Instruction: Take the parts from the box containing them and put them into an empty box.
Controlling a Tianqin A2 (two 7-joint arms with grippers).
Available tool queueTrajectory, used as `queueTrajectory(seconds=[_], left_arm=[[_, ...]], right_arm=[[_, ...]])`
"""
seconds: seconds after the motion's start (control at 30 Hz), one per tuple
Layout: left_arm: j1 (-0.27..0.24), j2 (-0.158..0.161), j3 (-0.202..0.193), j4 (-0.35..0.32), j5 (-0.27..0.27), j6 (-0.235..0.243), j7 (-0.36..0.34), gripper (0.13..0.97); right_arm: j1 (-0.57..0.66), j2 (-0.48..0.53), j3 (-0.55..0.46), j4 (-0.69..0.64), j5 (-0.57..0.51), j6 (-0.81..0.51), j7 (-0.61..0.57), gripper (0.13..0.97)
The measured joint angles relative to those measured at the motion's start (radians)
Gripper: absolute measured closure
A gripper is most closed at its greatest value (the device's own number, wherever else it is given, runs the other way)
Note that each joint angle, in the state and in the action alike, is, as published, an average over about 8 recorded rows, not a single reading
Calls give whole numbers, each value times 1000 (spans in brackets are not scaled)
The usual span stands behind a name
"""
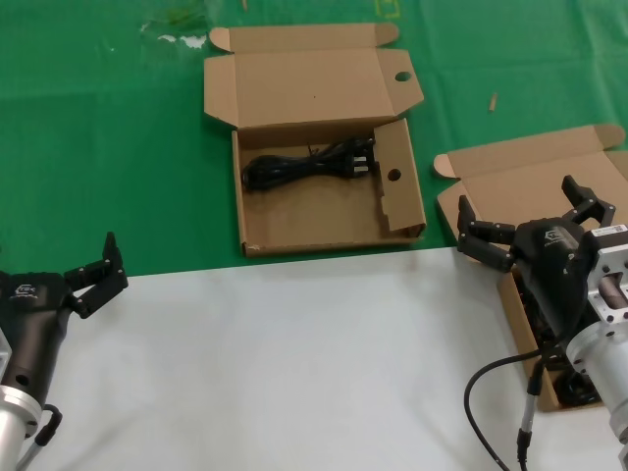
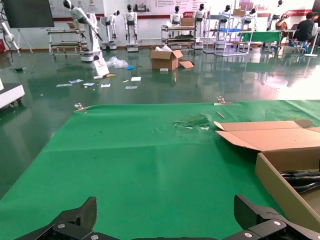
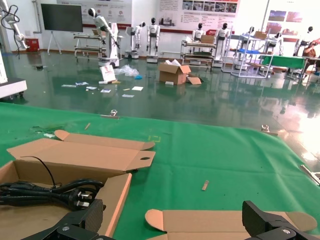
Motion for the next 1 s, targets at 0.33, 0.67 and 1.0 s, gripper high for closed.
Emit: queueTrajectory(seconds=[0.33, 0.67, 1.0], left_arm=[[0, 0, 0, 0, 0, 0, 0, 132], [0, 0, 0, 0, 0, 0, 0, 132], [0, 0, 0, 0, 0, 0, 0, 132]], right_arm=[[0, 0, 0, 0, 0, 0, 0, 129], [0, 0, 0, 0, 0, 0, 0, 129], [0, 0, 0, 0, 0, 0, 0, 129]])
